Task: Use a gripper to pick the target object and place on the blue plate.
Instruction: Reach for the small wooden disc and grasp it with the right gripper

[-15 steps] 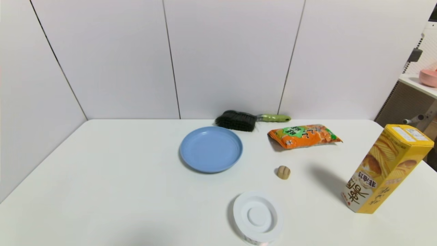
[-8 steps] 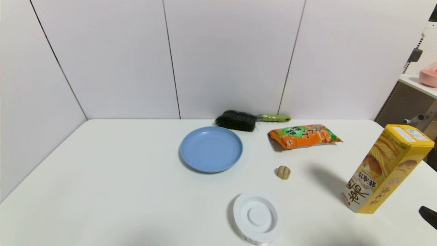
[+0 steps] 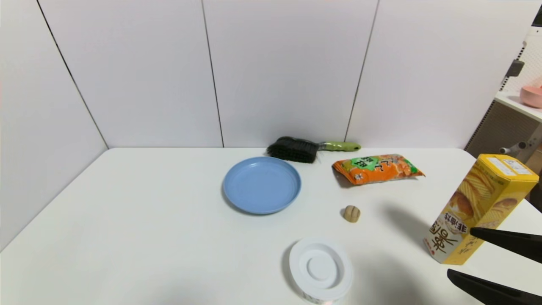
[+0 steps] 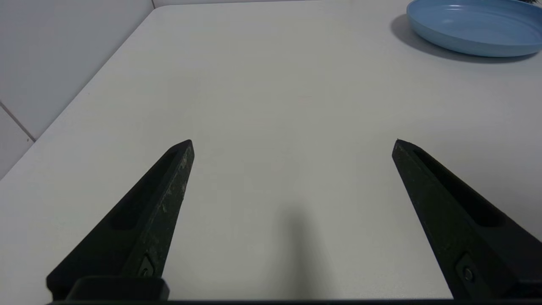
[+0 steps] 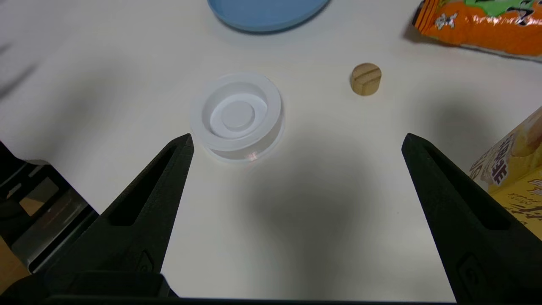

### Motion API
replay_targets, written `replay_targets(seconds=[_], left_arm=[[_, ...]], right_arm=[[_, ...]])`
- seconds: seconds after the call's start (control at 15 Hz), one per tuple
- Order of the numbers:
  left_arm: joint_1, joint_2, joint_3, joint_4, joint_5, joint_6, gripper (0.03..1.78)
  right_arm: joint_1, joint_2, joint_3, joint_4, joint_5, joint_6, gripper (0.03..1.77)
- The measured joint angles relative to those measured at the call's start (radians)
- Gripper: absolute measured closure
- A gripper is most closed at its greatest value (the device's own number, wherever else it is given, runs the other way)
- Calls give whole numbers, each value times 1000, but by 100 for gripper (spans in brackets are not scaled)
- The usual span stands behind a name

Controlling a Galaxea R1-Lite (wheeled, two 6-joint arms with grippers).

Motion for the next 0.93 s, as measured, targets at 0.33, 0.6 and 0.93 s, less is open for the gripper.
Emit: replay_targets(seconds=[0.33,0.6,0.93], left_arm=[[0,0,0,0,0,0,12],[0,0,0,0,0,0,12],[0,0,0,0,0,0,12]], right_arm=[[27,154,-139,169,-13,0,10],[30,311,-295,265,-17,-1,10],[40,507,-466,337,-65,41,10]])
